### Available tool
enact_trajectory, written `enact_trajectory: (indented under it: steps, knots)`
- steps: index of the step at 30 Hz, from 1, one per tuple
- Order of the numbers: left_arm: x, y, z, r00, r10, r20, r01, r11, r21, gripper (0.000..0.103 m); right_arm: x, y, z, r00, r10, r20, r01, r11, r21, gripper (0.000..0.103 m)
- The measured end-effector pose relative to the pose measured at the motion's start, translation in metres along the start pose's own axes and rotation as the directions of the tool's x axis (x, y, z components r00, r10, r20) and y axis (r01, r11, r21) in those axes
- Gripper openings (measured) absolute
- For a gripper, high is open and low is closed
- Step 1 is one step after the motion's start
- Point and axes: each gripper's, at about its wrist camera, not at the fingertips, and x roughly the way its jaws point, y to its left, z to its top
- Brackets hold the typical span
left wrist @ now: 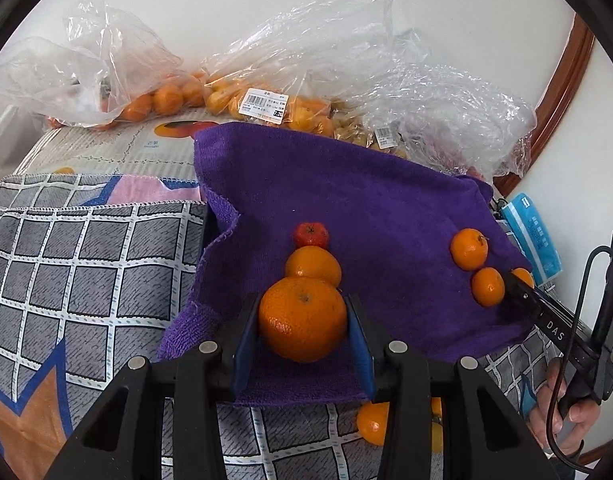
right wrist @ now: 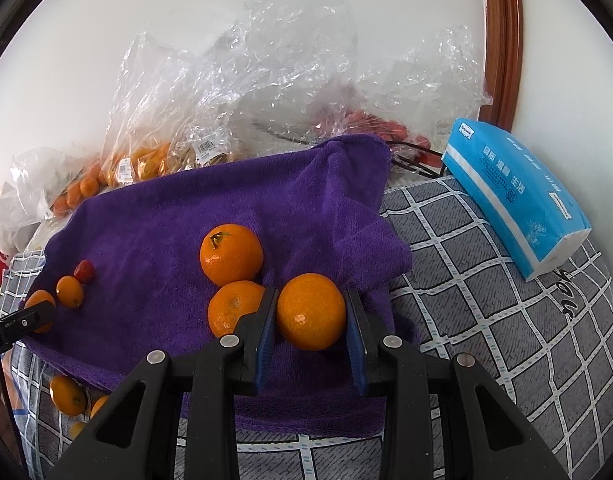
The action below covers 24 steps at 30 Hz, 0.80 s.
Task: Organize fruits
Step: 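Lower both oranges onto the towel and open both tools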
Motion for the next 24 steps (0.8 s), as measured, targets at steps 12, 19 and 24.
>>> enact_trajectory:
  steps: [12,19,24]
  knots:
    - [0.0,-0.005,0.001,1.0,0.012,-0.018,-0.011,1.0,0.025,0.044,-0.01,-0.001,0.001,1.0,-0.004,-0.005,0.004,1.0,0.018,0.04]
    - [-0.024,-0.01,-0.001,1.0,-0.01,-0.002,0.01,0.999,0.034,0.048,-0.044,0.003,0.004,0.999,-0.023,0.046,0.022,0.999,0.023,0.054]
    - [-0.052,-0.01,-0.012,0.999,-0.013,0.043,0.011,0.999,0.043,0.048,-0.07,0.015,-0.001,0.997,-0.036,0.075,0.037,0.999,-0.011,0.059]
